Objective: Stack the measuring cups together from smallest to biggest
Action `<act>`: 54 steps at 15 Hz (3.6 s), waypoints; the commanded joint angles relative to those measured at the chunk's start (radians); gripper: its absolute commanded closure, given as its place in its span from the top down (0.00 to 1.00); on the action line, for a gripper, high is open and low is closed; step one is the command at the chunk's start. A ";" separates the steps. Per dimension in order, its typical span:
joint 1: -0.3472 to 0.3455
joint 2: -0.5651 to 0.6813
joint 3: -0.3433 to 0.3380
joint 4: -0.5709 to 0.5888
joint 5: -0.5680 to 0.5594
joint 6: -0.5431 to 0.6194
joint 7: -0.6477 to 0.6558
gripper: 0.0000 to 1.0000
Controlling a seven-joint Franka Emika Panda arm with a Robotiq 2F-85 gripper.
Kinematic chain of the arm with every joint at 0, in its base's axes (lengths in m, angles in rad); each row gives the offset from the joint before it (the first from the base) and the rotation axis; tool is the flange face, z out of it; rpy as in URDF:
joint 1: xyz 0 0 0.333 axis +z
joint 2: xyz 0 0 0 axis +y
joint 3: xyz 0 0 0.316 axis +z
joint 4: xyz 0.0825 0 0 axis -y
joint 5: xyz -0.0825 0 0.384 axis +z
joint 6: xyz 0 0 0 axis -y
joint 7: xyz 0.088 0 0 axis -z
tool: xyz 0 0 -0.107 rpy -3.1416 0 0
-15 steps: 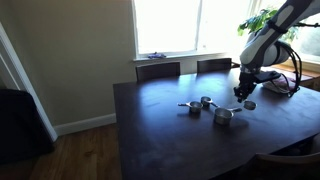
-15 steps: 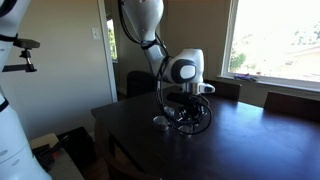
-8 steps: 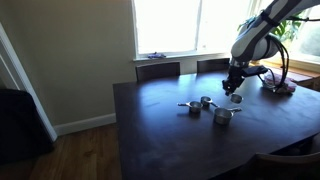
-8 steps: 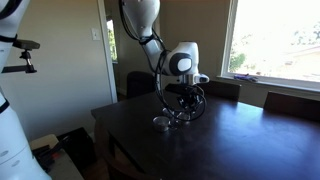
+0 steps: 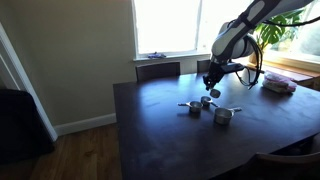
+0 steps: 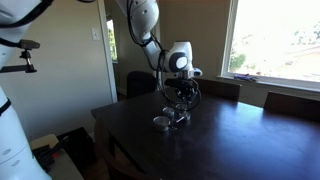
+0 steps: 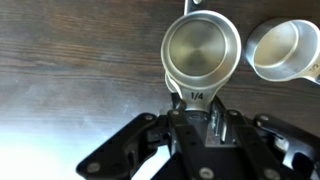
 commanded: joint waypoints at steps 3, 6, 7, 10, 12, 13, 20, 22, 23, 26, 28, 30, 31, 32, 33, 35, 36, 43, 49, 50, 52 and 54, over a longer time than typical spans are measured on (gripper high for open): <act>-0.021 -0.025 -0.009 0.047 0.009 -0.011 -0.006 0.12; -0.023 0.007 -0.008 0.095 0.009 -0.010 -0.005 0.12; -0.022 0.016 -0.007 0.107 0.009 -0.011 -0.005 0.12; -0.018 0.054 -0.004 0.152 0.008 -0.012 -0.003 0.12; -0.014 0.085 -0.003 0.187 0.008 -0.022 0.001 0.12; -0.012 0.102 0.000 0.203 0.009 -0.026 0.002 0.12; -0.006 0.200 0.010 0.292 0.009 -0.051 0.004 0.12; -0.009 0.220 0.015 0.308 0.012 -0.066 0.000 0.12; -0.011 0.229 0.018 0.316 0.012 -0.071 -0.004 0.12; -0.013 0.248 0.023 0.327 0.014 -0.083 -0.007 0.12; -0.013 0.253 0.025 0.326 0.013 -0.089 -0.010 0.12; -0.013 0.256 0.026 0.317 0.012 -0.090 -0.013 0.12; -0.014 0.254 0.027 0.308 0.010 -0.090 -0.017 0.12; -0.016 0.250 0.028 0.298 0.009 -0.095 -0.024 0.12; -0.021 0.237 0.032 0.272 0.008 -0.093 -0.036 0.13; -0.035 0.210 0.042 0.218 0.009 -0.082 -0.069 0.12; -0.043 0.191 0.045 0.180 0.007 -0.069 -0.089 0.12; -0.098 0.066 0.059 -0.032 -0.008 -0.059 -0.247 0.12; -0.107 -0.030 0.042 -0.202 -0.047 -0.011 -0.334 0.55; -0.104 -0.047 0.040 -0.228 -0.059 0.013 -0.343 0.61; -0.099 0.027 0.040 -0.137 -0.050 -0.014 -0.319 0.49; -0.098 -0.001 0.040 -0.174 -0.060 0.004 -0.324 0.63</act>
